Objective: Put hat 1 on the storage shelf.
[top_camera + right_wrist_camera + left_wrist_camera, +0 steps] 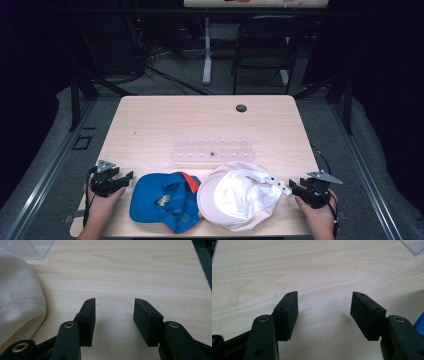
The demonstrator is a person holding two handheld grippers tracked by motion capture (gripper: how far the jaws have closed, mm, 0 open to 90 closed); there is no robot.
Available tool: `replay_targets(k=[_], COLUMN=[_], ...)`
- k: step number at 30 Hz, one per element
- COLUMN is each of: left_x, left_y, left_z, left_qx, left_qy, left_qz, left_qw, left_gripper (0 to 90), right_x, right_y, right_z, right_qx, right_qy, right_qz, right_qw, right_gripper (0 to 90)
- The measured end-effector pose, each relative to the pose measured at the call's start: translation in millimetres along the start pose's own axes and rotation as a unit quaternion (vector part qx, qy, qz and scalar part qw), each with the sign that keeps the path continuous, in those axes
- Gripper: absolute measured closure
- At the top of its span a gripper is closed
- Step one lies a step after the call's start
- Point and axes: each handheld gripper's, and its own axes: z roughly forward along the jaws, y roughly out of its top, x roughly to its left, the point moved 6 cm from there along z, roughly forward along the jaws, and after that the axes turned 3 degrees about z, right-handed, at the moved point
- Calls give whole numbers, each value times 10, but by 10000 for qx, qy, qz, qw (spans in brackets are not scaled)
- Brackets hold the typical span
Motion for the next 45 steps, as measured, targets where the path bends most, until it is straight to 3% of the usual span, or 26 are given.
replay_targets(k=[2,8,14,22,27,33,40,45], left_x=[11,-8,-84,-174,-180,-175,-184,-188], left_y=[19,72,104,139,132,134,131,132], left_z=[-51,-134,-171,-203,-209,-221,-216,-208], left_qx=[-29,-167,-166,-187,-120,-92,-54,-56], left_qy=[0,-11,-93,-195,-86,-6,24,43], left_qz=[-121,-155,13,207,241,259,289,307], left_qw=[9999,9997,9998,9994,9996,9996,9996,9995], left_gripper=[410,426,424,425,424,424,424,424], right_x=[4,54,67,103,103,61,51,111], right_y=[9,4,-19,45,83,134,231,332], right_z=[-33,-126,-191,-298,-339,-409,-499,-579], right_qx=[-14,-69,-13,33,237,510,714,1024], right_qy=[-30,-22,29,39,117,73,81,161], right_qz=[28,24,178,151,283,159,244,236], right_qw=[10000,10000,9998,9999,9993,9985,9971,9943], right_gripper=[515,494,490,485,490,481,484,500])
